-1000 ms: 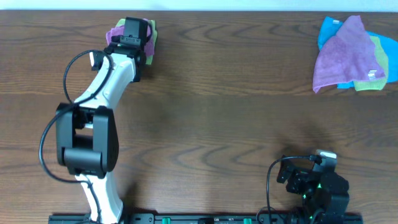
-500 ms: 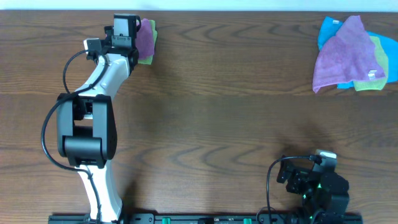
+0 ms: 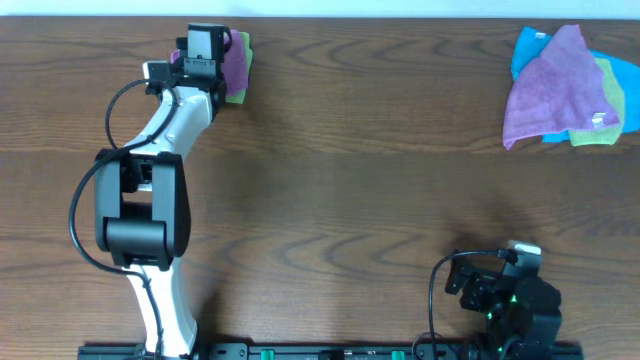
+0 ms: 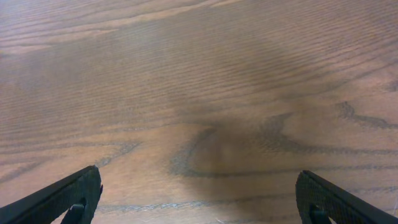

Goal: Fold the cloth

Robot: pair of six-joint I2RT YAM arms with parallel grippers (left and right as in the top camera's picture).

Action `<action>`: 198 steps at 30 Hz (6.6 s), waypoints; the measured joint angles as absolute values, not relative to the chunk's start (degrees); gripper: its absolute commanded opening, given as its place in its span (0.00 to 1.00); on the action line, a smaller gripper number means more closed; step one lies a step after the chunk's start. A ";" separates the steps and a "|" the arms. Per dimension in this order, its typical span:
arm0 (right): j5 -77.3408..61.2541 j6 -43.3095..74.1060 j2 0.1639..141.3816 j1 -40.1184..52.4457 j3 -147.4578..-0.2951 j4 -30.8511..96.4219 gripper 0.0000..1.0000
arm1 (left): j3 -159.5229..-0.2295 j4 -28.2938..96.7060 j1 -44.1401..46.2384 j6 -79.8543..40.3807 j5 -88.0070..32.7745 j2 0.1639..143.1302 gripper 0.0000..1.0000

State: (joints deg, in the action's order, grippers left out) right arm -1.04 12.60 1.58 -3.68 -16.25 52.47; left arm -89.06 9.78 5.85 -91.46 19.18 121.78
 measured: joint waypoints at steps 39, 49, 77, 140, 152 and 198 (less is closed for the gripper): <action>-1.04 12.62 1.58 -3.68 -16.25 52.47 0.99 | -89.03 0.03 2.87 -88.33 18.20 127.31 0.33; -1.04 12.60 1.58 -3.68 -16.25 52.47 0.99 | -89.01 -5.74 2.74 -82.26 18.15 127.31 0.50; -1.04 12.60 1.58 -3.68 -16.25 52.47 0.99 | -88.99 -10.22 2.50 -77.49 18.33 127.31 0.32; -1.04 12.60 1.58 -3.68 -16.25 52.45 0.99 | -88.73 -3.20 3.33 -55.64 21.43 127.35 0.89; -1.04 12.60 1.58 -3.68 -16.25 52.47 0.99 | -88.38 -6.24 3.44 -55.90 20.99 127.35 0.95; -1.04 12.60 1.58 -3.68 -16.25 52.47 0.99 | -87.39 -25.56 2.68 -50.15 17.89 131.52 0.95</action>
State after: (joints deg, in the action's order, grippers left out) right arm -1.04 12.60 1.58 -3.68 -16.25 52.47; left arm -87.39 -25.56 2.68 -50.15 17.89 131.52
